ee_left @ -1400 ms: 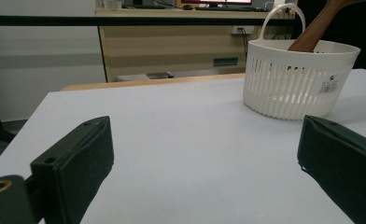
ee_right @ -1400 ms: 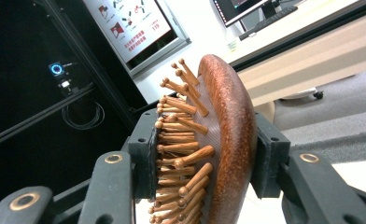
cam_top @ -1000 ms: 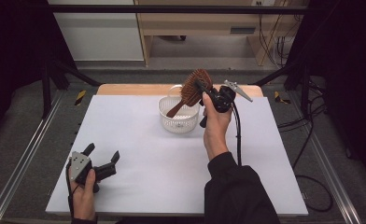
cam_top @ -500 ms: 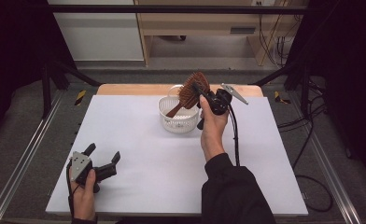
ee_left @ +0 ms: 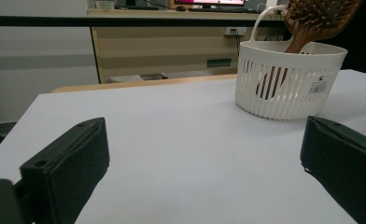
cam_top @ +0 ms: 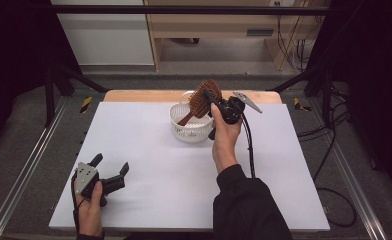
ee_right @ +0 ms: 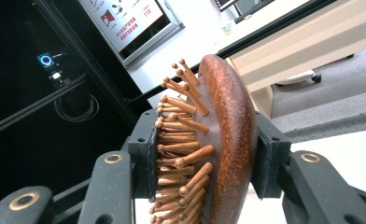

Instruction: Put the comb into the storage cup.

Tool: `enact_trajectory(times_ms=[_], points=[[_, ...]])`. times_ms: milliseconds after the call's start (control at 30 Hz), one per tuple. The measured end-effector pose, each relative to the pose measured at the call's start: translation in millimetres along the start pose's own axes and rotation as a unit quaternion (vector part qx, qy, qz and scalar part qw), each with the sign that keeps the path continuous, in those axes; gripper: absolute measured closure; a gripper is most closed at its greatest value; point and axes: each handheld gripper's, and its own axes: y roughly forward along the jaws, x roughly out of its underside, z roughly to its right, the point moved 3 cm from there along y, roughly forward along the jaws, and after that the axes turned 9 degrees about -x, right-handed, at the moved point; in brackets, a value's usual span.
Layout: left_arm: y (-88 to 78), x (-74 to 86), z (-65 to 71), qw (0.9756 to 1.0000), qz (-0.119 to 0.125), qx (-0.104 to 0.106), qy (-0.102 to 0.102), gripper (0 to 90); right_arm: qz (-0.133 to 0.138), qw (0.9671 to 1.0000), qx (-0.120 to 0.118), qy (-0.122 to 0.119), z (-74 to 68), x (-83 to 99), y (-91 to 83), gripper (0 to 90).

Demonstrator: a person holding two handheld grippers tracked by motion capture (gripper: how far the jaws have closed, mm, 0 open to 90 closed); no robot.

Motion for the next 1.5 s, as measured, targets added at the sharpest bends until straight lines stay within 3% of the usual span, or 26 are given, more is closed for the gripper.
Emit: enact_trajectory(times_ms=[1067, 1500], points=[[1.4, 1.8, 4.5, 0.9999, -0.006, 0.010, 0.001, 1.5, 0.001, 1.0000, 0.007, 0.007, 6.4, 13.3, 10.9, 52.3], [2.3, 2.7, 6.2, 0.9999, -0.008, 0.013, 0.000, 1.6, -0.011, 0.9999, 0.010, -0.006, 8.1, 18.3, 12.7, 52.2]])
